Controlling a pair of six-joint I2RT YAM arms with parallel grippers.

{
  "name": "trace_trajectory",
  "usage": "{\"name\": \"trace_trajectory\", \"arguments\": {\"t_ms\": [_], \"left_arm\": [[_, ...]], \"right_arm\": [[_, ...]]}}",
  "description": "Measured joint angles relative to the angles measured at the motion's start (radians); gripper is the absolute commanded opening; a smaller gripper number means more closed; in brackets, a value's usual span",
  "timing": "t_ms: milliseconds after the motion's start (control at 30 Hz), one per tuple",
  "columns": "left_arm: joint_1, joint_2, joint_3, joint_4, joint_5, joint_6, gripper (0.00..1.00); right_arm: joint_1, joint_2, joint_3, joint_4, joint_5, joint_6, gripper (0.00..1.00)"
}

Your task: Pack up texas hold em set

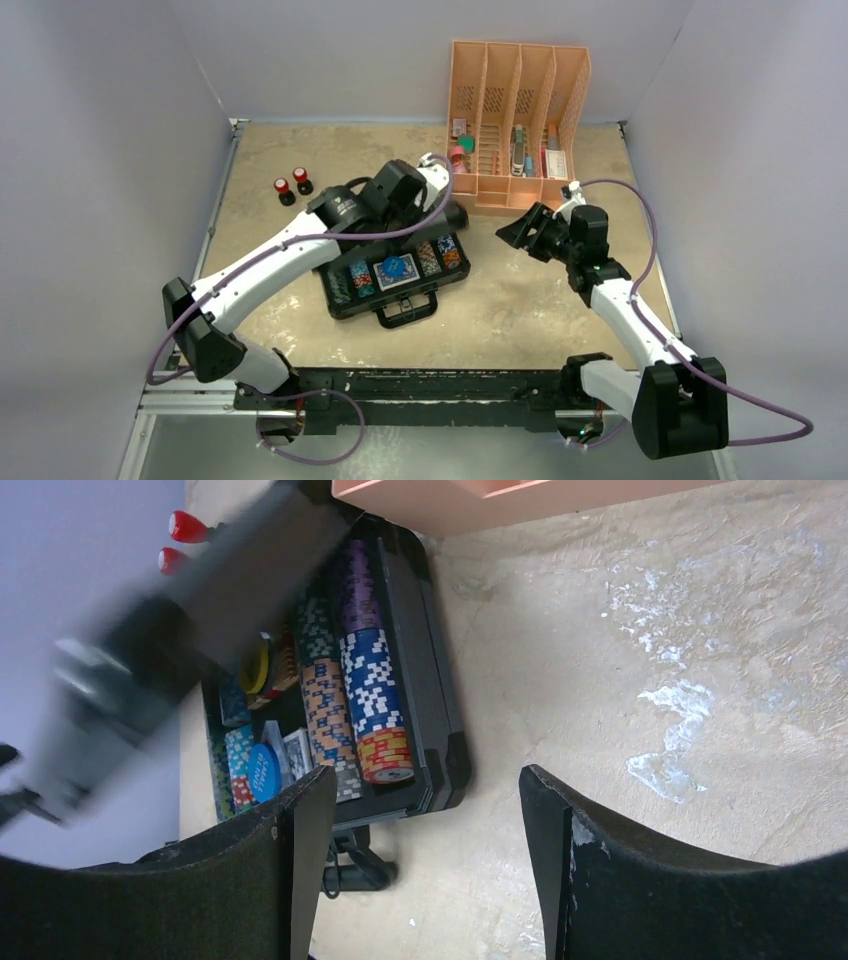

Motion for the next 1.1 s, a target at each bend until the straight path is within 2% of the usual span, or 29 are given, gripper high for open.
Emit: {"name": "trace_trajectory", "arguments": {"t_ms": [233,367,467,567,767,967,1100], "left_arm": [[0.003,-0.132,-0.232,0.104,0.242,-0.229,0.41],[0.004,-0.268,-0.328,0.217,0.282,-0.332,0.42],[0.003,-0.341,-0.397,0.304,0.237,-0.404,0.41],[0.003,-0.342,-0.465,0.352,0.129,-0.462,0.39],[0.003,-0.253,-0.576,0.342,-0.045,-0.543,0.33],[0.004,-0.208,-0.634,0.315,-0.105,-0.582,0.26],[0.004,-0.208,-0.645,0.317,-0.132,-0.6,0.23]], "right_arm": [[0.0,-0.008,-0.002,-0.007,-0.009,-0.043,0.7],[0.012,-0.004,-0.001,-0.016,-0.04,-0.095,0.69],[0.072,0.005,0.01,-0.027,-0.043,-0.13,0.67],[0.169,0.004,0.013,-0.027,-0.039,-0.149,0.67],[0.272,-0.056,-0.065,0.009,-0.061,-0.186,0.76],[0.415,-0.07,-0.172,0.069,-0.108,-0.232,0.81],[0.541,0.005,-0.186,0.165,-0.105,-0.229,0.82]]}}
